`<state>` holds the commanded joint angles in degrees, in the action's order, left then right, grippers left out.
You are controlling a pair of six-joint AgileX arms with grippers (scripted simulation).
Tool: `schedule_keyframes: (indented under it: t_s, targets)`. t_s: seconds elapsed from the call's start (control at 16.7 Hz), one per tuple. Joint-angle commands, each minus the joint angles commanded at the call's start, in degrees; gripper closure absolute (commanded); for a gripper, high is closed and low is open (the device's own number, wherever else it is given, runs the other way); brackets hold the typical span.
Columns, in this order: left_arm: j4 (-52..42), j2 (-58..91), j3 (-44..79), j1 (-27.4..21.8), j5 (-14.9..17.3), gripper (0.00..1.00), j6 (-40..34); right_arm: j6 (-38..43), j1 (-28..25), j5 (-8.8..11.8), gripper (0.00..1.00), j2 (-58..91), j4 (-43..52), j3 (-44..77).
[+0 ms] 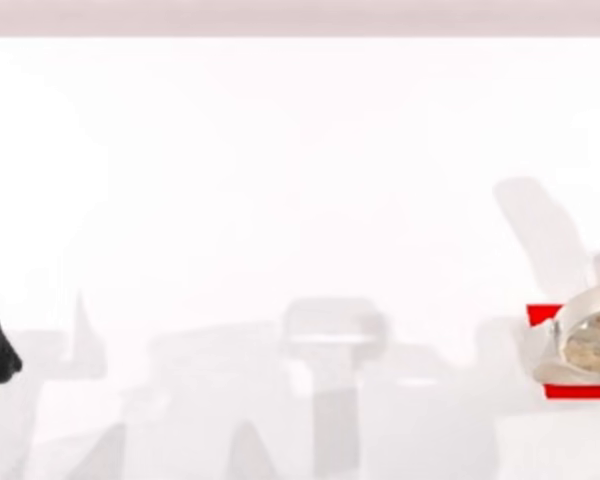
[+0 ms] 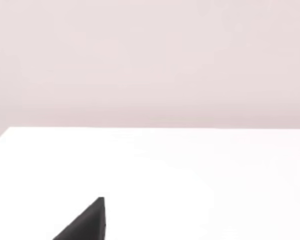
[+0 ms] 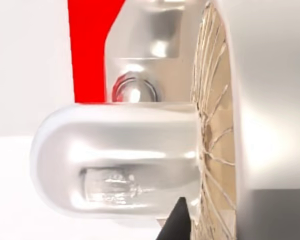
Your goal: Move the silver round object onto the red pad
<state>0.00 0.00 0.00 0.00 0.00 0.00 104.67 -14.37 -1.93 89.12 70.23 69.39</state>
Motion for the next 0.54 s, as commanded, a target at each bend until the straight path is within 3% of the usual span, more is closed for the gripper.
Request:
schedule_keyframes:
  t_s: [0.18, 0.54]
  targets:
    - [0.00, 0.00, 0.00, 0.00, 0.00, 0.00, 0.00, 0.00, 0.00, 0.00, 0.02, 0.00, 0.00, 0.00]
    - [0.00, 0.00, 0.00, 0.00, 0.00, 0.00, 0.00, 0.00, 0.00, 0.00, 0.00, 0.00, 0.00, 0.00]
